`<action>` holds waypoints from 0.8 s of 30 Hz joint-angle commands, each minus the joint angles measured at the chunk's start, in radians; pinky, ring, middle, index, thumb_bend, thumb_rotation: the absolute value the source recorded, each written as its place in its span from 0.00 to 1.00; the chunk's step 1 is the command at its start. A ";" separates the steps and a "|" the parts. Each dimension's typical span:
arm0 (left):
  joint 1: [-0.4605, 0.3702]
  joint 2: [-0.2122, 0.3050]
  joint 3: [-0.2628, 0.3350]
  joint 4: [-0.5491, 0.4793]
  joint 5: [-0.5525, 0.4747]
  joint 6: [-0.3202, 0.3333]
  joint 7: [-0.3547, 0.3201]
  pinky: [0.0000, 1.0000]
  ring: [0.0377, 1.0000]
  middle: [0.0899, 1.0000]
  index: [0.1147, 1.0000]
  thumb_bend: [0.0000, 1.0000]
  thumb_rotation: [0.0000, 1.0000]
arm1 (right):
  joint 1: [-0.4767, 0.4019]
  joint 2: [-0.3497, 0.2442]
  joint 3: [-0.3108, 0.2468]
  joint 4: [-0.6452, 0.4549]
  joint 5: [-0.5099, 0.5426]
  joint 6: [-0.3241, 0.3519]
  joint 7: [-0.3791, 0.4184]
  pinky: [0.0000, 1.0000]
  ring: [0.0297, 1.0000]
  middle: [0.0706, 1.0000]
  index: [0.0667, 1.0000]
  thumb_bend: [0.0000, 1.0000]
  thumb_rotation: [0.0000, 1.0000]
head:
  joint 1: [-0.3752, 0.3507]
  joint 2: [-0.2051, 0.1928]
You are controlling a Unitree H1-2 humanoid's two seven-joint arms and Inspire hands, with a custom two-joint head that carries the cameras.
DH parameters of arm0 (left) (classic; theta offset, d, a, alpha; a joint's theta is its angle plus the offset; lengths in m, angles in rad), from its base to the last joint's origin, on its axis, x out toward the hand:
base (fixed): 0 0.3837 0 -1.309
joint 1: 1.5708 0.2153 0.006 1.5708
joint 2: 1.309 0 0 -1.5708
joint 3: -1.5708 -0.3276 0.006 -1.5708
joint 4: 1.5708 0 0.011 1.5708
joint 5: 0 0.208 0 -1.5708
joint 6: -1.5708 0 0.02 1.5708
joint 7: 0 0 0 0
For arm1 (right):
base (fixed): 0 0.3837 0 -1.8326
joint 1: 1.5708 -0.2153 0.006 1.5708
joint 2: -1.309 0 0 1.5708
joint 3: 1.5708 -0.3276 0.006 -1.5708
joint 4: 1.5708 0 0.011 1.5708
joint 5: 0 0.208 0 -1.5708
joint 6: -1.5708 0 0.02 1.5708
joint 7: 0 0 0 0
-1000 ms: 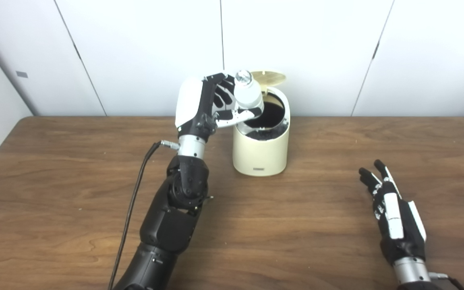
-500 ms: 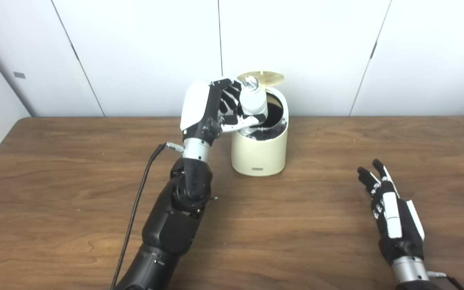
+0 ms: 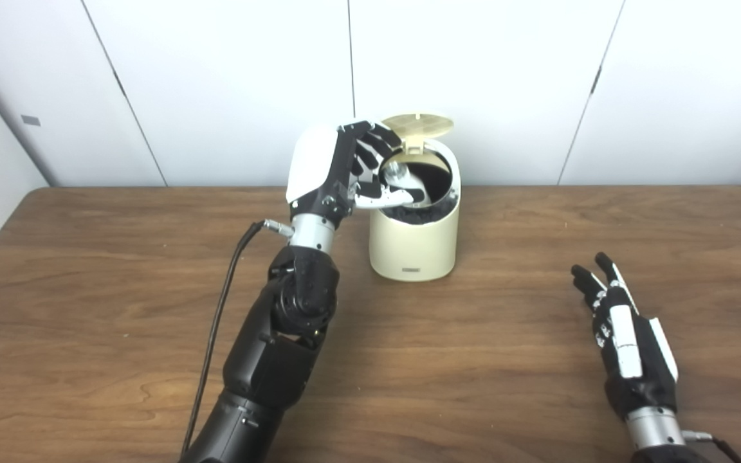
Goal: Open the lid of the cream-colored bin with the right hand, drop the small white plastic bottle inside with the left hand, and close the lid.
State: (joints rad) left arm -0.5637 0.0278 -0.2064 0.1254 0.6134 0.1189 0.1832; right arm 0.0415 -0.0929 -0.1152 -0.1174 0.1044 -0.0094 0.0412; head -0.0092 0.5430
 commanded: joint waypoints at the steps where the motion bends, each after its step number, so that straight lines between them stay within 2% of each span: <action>1: -0.041 0.008 -0.003 -0.039 0.017 -0.006 0.001 0.43 0.48 0.53 0.52 1.00 0.13 | -0.003 0.000 -0.004 0.021 0.005 -0.043 0.000 1.00 0.91 0.86 0.95 0.64 0.91 | 0.001 0.001; 10: -0.039 0.012 -0.003 -0.042 0.013 -0.002 0.006 0.37 0.43 0.51 0.52 1.00 0.11 | -0.007 -0.006 -0.003 0.034 0.012 -0.049 0.006 1.00 0.91 0.86 0.96 0.65 0.90 | 0.007 0.001; 17: -0.007 0.013 0.013 -0.114 -0.022 -0.004 -0.012 0.35 0.40 0.45 0.51 1.00 0.09 | -0.006 -0.008 -0.006 0.041 0.007 -0.051 0.002 1.00 0.91 0.87 0.96 0.66 0.90 | 0.006 0.000; 20: 0.035 0.023 0.041 -0.206 -0.094 0.049 -0.087 0.37 0.43 0.46 0.50 0.99 0.11 | -0.005 -0.005 -0.009 0.039 0.016 -0.052 0.004 1.00 0.91 0.86 0.96 0.67 0.90 | -0.001 -0.007; 24: 0.087 0.052 0.082 -0.302 -0.221 0.103 -0.205 0.36 0.42 0.48 0.53 0.89 0.21 | -0.004 -0.006 -0.009 0.041 0.017 -0.055 0.004 1.00 0.92 0.87 0.97 0.66 0.90 | -0.006 -0.012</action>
State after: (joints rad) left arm -0.4557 0.0555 -0.1395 -0.1290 0.4246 0.2164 0.0088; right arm 0.0283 -0.0968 -0.1192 -0.1026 0.1162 -0.0222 0.0423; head -0.0138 0.5308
